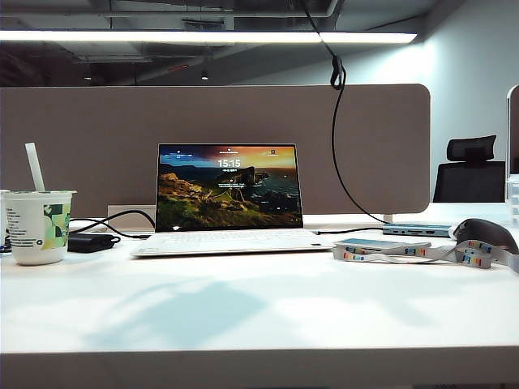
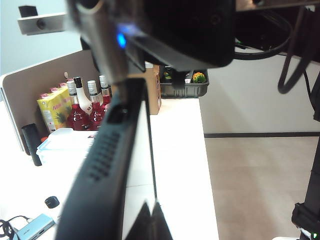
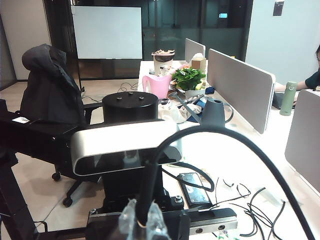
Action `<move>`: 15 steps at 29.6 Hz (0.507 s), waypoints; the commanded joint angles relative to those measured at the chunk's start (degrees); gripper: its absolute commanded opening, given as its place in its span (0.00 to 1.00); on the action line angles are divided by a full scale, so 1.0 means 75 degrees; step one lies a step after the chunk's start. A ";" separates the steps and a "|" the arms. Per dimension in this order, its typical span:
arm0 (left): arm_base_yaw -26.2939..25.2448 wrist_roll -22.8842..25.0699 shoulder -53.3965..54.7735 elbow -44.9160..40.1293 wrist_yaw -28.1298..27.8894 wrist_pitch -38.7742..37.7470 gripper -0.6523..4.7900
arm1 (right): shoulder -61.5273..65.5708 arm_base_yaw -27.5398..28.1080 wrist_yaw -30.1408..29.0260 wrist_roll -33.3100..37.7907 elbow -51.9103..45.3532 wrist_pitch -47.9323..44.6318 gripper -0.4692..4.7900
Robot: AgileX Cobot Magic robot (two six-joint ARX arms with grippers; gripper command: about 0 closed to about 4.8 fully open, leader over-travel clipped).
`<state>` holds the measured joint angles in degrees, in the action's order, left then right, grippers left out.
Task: Pick up the black phone, pick up the charger plug, insert the charger plug into the phone's charging port, and finally place the connected phone back on the desk.
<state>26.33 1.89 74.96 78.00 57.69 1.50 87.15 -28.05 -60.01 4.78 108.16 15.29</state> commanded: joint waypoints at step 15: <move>0.0009 0.0090 -0.0058 0.0058 0.0052 0.0271 0.11 | -0.0029 -0.0047 0.0009 0.0017 0.0023 -0.0216 0.09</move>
<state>26.30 2.13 74.96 78.00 57.69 1.50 87.18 -28.32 -60.01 4.86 108.16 14.46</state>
